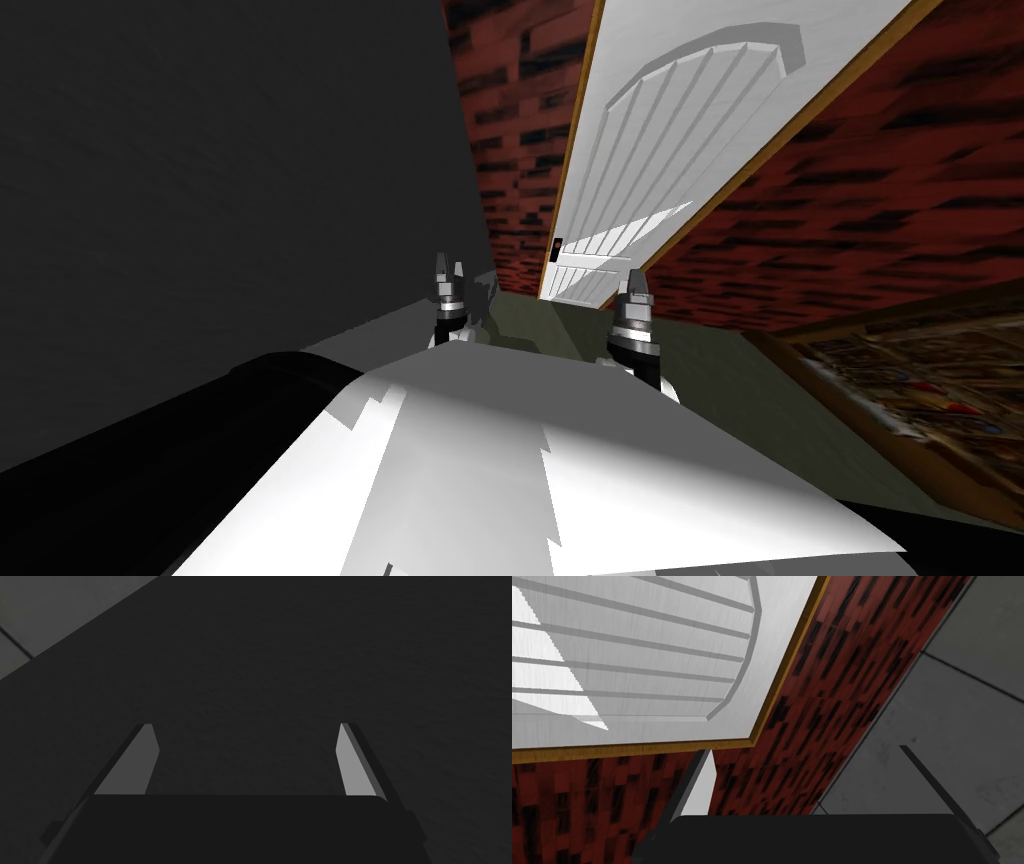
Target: Pull the door open
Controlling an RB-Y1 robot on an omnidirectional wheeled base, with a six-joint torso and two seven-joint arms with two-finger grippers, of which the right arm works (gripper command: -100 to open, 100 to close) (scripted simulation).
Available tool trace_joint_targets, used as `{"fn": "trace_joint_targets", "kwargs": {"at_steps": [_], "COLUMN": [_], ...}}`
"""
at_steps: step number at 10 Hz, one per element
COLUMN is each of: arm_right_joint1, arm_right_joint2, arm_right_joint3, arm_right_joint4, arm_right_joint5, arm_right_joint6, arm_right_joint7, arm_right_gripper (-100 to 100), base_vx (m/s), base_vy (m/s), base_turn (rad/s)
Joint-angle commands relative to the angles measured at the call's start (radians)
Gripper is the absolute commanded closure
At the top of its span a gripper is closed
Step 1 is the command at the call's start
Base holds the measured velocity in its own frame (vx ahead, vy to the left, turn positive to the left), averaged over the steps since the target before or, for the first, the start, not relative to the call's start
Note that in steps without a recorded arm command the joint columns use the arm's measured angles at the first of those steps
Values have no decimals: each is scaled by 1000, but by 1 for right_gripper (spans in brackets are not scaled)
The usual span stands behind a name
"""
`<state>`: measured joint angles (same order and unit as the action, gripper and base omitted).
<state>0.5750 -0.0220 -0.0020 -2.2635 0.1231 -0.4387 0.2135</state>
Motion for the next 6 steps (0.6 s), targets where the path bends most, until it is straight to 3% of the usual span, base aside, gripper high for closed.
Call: {"fn": "trace_joint_targets", "kwargs": {"at_steps": [1,6], "arm_right_joint1": [6,31], "arm_right_joint2": [-10,-37], "arm_right_joint3": [-1,-10], "arm_right_joint4": [17,83], "arm_right_joint5": [11,46], "arm_right_joint6": [-4,-25], "arm_right_joint7": [34,142], "arm_right_gripper": [-100,-100], "base_vx": [179,191], "base_vy": [24,46], "base_turn": [-4,-7]}}
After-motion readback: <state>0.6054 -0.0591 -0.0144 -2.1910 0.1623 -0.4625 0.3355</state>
